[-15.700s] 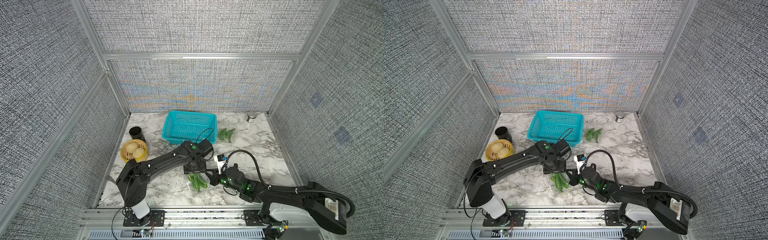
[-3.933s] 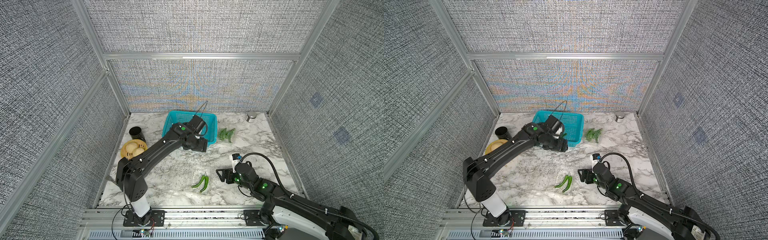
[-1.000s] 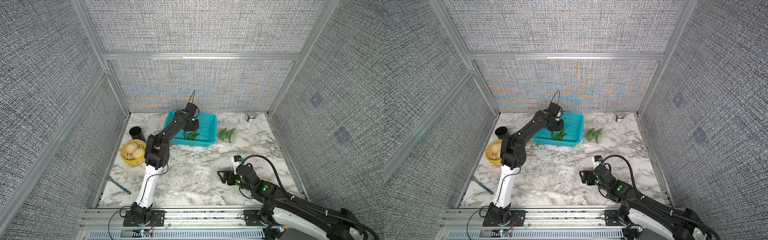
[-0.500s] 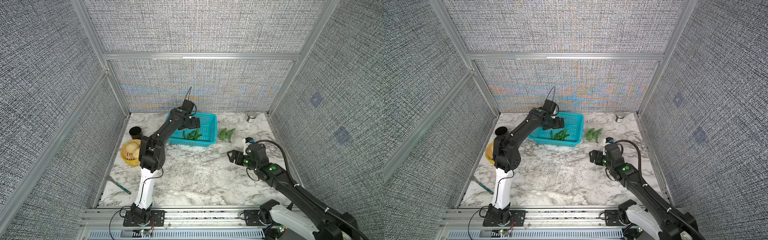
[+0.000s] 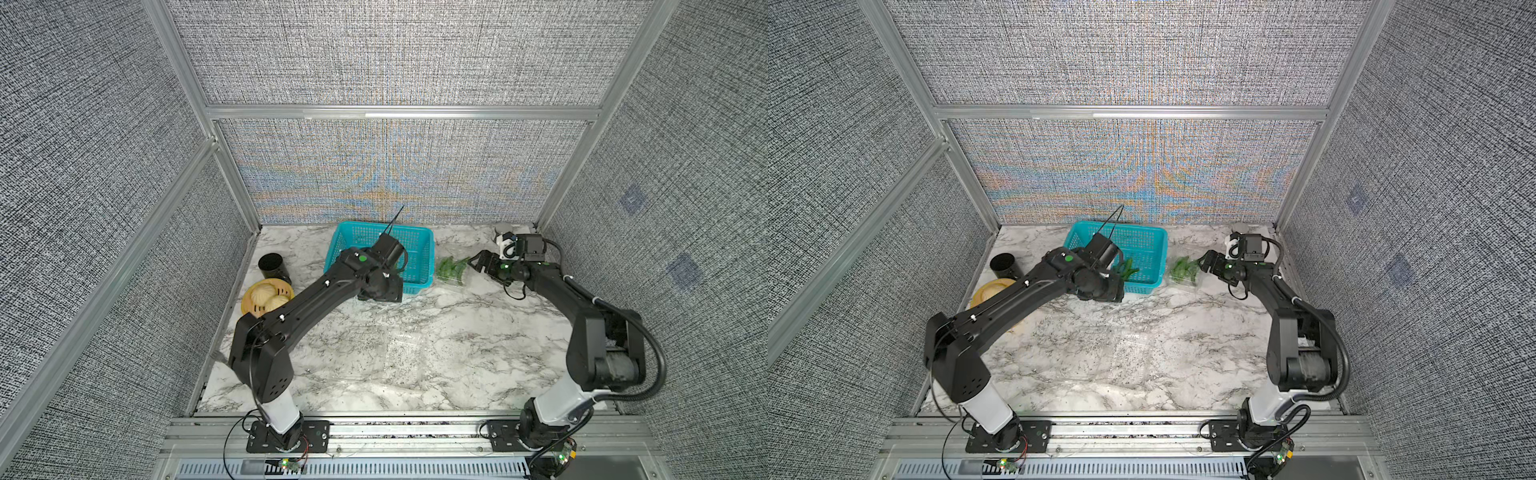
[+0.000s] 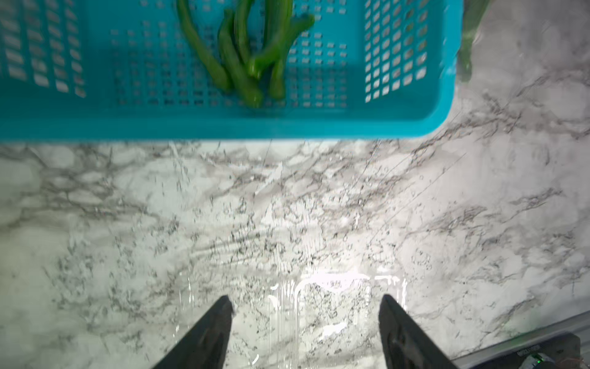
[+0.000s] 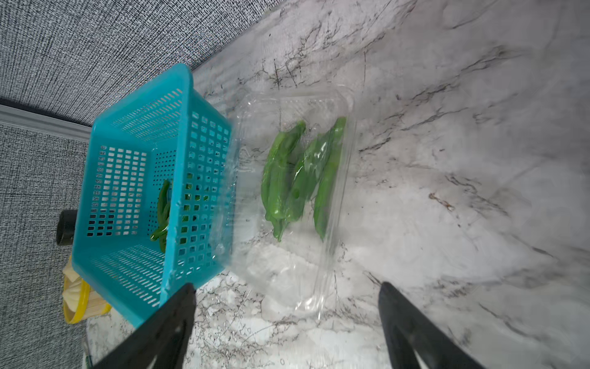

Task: Take small green peppers out of containers
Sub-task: Move the packing box to the center of the board.

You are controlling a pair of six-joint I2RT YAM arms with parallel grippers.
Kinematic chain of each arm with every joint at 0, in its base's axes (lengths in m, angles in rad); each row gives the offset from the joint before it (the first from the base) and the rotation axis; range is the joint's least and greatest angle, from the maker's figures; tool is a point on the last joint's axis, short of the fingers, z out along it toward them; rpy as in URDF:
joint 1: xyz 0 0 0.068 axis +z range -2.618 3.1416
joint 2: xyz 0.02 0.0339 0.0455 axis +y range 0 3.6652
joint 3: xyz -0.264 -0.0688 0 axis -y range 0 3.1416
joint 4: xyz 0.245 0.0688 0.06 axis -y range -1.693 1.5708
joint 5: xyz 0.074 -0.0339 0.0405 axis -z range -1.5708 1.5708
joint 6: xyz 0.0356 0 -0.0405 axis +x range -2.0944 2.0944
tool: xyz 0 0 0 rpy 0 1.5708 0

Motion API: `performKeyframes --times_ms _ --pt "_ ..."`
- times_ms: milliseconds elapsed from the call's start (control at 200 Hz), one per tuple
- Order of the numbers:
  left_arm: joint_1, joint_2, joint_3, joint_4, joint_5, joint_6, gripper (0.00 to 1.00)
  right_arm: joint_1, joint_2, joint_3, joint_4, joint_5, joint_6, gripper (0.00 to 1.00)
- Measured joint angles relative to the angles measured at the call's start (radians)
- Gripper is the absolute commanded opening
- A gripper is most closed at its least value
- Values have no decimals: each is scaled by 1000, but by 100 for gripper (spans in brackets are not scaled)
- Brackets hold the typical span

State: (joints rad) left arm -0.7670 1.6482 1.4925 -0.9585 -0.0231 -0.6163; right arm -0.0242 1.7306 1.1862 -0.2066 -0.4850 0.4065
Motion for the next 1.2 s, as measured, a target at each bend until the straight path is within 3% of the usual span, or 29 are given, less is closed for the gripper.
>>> performKeyframes --times_ms 280,515,816,981,1201 --pt "-160 -118 -294 61 10 -172 69 -26 240 92 86 -154 40 83" --pt "-193 -77 -463 134 13 -262 64 -26 305 135 113 -208 62 73" --pt "-194 26 -463 169 -27 -274 29 -26 330 147 109 -235 65 54" --pt "-181 46 -423 116 -107 -235 27 -25 330 137 113 -252 65 40" --pt "-95 20 -435 47 -200 -177 27 -9 314 111 126 -261 64 35"
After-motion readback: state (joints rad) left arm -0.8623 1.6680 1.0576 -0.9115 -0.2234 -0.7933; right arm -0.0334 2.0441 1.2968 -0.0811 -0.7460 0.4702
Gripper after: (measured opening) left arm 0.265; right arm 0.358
